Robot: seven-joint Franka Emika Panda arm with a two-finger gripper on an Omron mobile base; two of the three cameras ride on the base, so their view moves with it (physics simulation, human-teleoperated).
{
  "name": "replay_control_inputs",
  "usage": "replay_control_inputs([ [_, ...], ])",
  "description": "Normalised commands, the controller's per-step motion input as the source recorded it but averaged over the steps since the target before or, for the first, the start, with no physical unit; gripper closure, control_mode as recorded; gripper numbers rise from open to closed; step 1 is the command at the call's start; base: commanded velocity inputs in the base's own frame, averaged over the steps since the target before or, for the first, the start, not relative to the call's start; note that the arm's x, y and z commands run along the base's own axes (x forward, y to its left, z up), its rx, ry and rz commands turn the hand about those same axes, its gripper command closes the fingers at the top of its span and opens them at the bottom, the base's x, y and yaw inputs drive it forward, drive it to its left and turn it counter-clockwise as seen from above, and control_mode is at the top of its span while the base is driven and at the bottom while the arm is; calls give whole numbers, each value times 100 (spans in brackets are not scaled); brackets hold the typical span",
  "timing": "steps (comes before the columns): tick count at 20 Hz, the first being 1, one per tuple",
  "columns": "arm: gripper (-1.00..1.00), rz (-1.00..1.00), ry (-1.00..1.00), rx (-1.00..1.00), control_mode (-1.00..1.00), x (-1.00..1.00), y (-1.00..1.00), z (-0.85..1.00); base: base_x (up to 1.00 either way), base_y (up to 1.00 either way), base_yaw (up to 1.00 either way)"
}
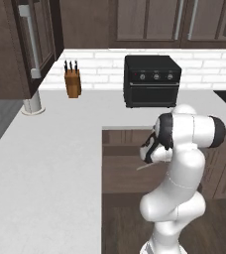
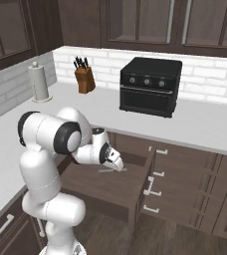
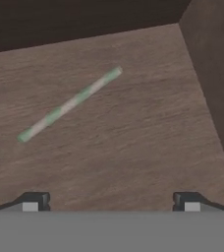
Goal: Take a straw from the drawer in front and place it inside the glass cup on the dining counter.
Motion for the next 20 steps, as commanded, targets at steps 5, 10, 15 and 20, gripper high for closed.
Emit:
replay_control_inputs([
  [5,-100,-3,0,0,-100,47,-6,-8,0,0,0],
  [10,-100,-3,0,0,-100,36,-16,-31,0,0,0],
  [15,-100,-2,0,0,-100,31,-12,-35,0,0,0],
  [20,-100,-4,0,2,-100,31,-7,-38,0,0,0],
])
